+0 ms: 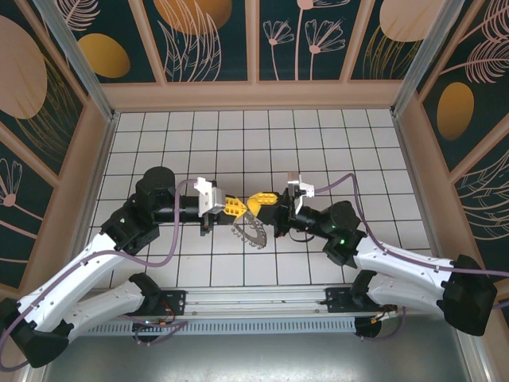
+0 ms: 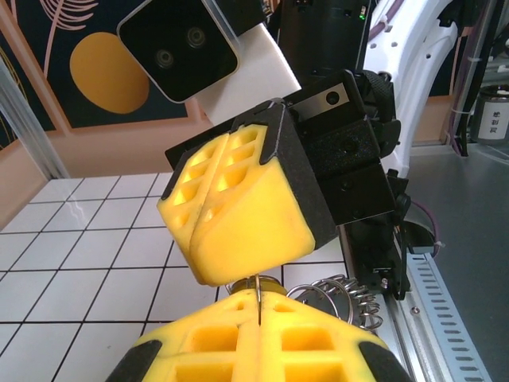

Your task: Put the keys on the keyring

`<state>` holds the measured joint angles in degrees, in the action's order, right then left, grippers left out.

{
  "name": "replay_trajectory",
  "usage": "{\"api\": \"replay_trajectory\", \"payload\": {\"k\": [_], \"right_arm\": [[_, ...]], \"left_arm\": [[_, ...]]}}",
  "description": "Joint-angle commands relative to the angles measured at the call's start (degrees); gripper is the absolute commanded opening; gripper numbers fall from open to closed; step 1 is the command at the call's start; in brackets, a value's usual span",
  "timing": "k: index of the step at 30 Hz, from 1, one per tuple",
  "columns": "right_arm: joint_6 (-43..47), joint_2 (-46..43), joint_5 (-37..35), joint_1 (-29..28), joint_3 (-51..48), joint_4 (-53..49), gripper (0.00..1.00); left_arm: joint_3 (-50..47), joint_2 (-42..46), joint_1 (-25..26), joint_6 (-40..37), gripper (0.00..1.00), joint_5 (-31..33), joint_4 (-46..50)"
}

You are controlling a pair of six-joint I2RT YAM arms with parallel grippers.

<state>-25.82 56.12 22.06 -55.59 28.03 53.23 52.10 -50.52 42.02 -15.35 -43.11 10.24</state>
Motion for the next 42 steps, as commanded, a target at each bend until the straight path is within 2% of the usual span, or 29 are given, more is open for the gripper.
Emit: {"api": "replay_trajectory", "payload": {"k": [1, 8, 13, 19, 24, 29, 34, 42], "right_arm": [[1.02, -2.42, -3.52, -0.24, -0.71, -2.46, 0.10], [4.55, -8.81, -6.26, -0.31, -0.60, -10.42, 0.30], [14.05, -10.46, -6.44, -1.36, 7.05, -26.03, 0.36], [29.50, -8.35, -7.67, -7.98, 17.58, -41.93, 0.35], [35.95, -6.81, -12.17, -12.42, 21.58, -49.34, 0.34], [39.29, -5.61, -18.55, -14.09, 23.96, -55.99, 0.33], [39.89, -5.67, -19.96, -14.19, 24.13, -56.63, 0.27], [40.26, -6.99, -22.67, -14.19, 24.62, -60.74, 0.23]], "left_arm": [[-0.02, 2.05, 0.35, 1.03, 0.00, -0.87, -5.17], [-0.78, 2.86, 0.32, 3.02, 0.00, 0.13, -7.46], [-2.04, 3.81, 0.37, 5.64, 0.00, -1.57, -10.19], [-3.44, 3.63, 0.37, 9.12, 0.00, -4.04, -13.84], [-3.01, 3.50, 0.33, 10.51, 0.00, -4.44, -14.72], [-2.35, 3.42, 0.32, 10.85, 0.00, -4.70, -13.78], [-2.35, 3.59, 0.41, 10.65, 0.00, -4.53, -13.18], [-1.80, 3.59, 0.28, 9.80, 0.00, -4.53, -12.09]]}}
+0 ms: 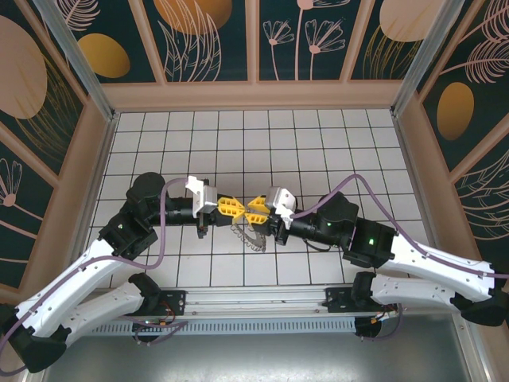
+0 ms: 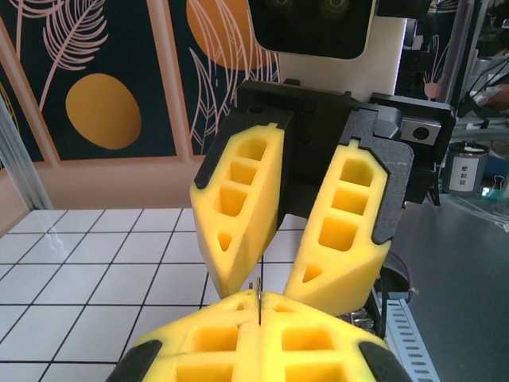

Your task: Put the keys on the keyring

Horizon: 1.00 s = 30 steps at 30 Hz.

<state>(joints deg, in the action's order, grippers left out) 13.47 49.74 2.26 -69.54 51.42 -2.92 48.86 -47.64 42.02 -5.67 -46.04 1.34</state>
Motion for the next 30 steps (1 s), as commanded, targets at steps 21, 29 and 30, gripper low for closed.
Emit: {"api": "replay_trajectory", "payload": {"k": [21, 29, 30], "right_arm": [[5.01, 2.10, -5.96, -0.27, 5.64, -7.73, 0.00], [7.69, 7.55, -8.67, -0.39, 11.63, -14.97, 0.00], [7.95, 7.95, -8.68, -0.34, 12.14, -15.33, 0.00]], "left_arm": [[6.46, -2.19, 0.34, -7.02, 0.06, 7.75, 12.41], [11.40, -6.23, 0.35, -13.04, 0.23, 14.48, 22.81], [11.77, -6.66, 0.34, -13.52, 0.23, 14.90, 23.51]]}}
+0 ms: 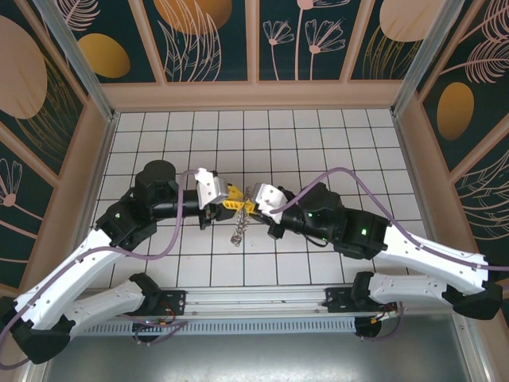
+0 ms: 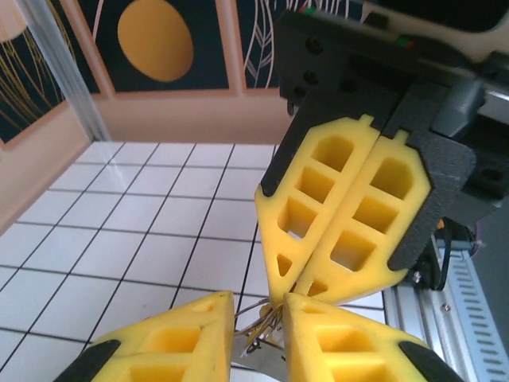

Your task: Put the keys on the keyring

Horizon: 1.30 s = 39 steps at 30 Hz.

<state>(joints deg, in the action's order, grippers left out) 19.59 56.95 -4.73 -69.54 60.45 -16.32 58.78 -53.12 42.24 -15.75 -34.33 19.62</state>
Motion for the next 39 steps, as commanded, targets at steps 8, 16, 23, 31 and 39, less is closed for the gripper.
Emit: {"api": "replay_trajectory", "payload": {"k": [8, 16, 23, 31, 39], "right_arm": [[2.20, 0.49, -1.61, -0.37, 3.71, -2.19, 0.00], [3.34, 1.68, 2.06, -0.34, 5.75, -4.62, 0.00], [3.33, 3.16, 2.90, -0.25, 7.73, -8.20, 0.00], [3.96, 4.45, 3.59, -0.07, 9.04, -9.87, 0.00], [3.88, 3.92, 5.36, 0.77, 8.80, -8.16, 0.00]], "left_arm": [[2.74, -1.43, 0.05, -6.43, 0.21, 2.00, 8.53], [3.18, -1.96, 0.13, -7.45, 0.21, 0.71, 8.91], [3.27, -1.83, 0.10, -7.37, 0.21, 0.75, 7.98], [4.45, -1.70, 0.08, -7.63, 0.14, 0.03, 9.68], [4.37, -2.12, 0.17, -7.09, 0.00, -2.47, 8.04]]}}
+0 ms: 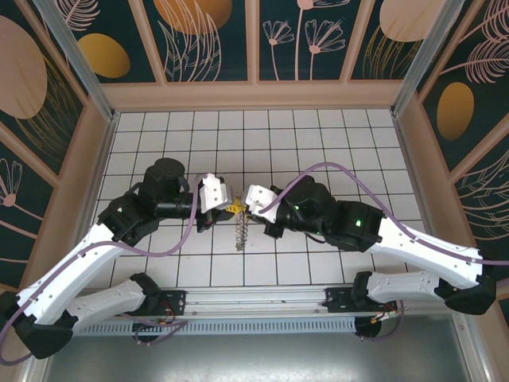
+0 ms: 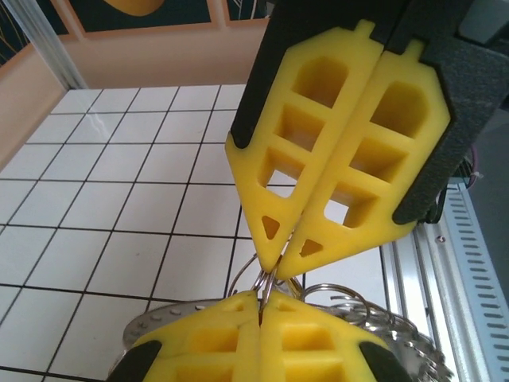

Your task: Put the keys on the keyring

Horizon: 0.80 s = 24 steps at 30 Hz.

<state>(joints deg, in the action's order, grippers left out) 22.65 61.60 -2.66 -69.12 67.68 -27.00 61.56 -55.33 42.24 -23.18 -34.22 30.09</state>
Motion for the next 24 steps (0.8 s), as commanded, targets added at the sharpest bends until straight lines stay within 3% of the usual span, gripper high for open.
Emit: {"api": "replay_trajectory", "payload": {"k": [1, 6, 11, 24], "right_arm": [[0.65, -0.97, 3.52, 0.61, 1.37, 2.94, 0.00], [-1.23, -2.44, 3.37, 1.18, -1.14, 4.85, 0.00], [-4.27, -5.80, 2.92, 1.27, -5.71, 8.22, 0.13], [-6.91, -9.46, 4.44, 1.53, -10.05, 12.92, 0.19]], "left_arm": [[1.34, 0.45, 0.10, 0.72, 0.00, -3.02, -3.20], [-3.58, 4.76, 0.11, 7.09, 0.00, -4.79, -14.43], [-8.62, 7.85, 0.07, 12.70, 0.00, -6.26, -23.99], [-13.57, 10.28, 0.16, 18.68, 0.00, -8.95, -34.68]]}}
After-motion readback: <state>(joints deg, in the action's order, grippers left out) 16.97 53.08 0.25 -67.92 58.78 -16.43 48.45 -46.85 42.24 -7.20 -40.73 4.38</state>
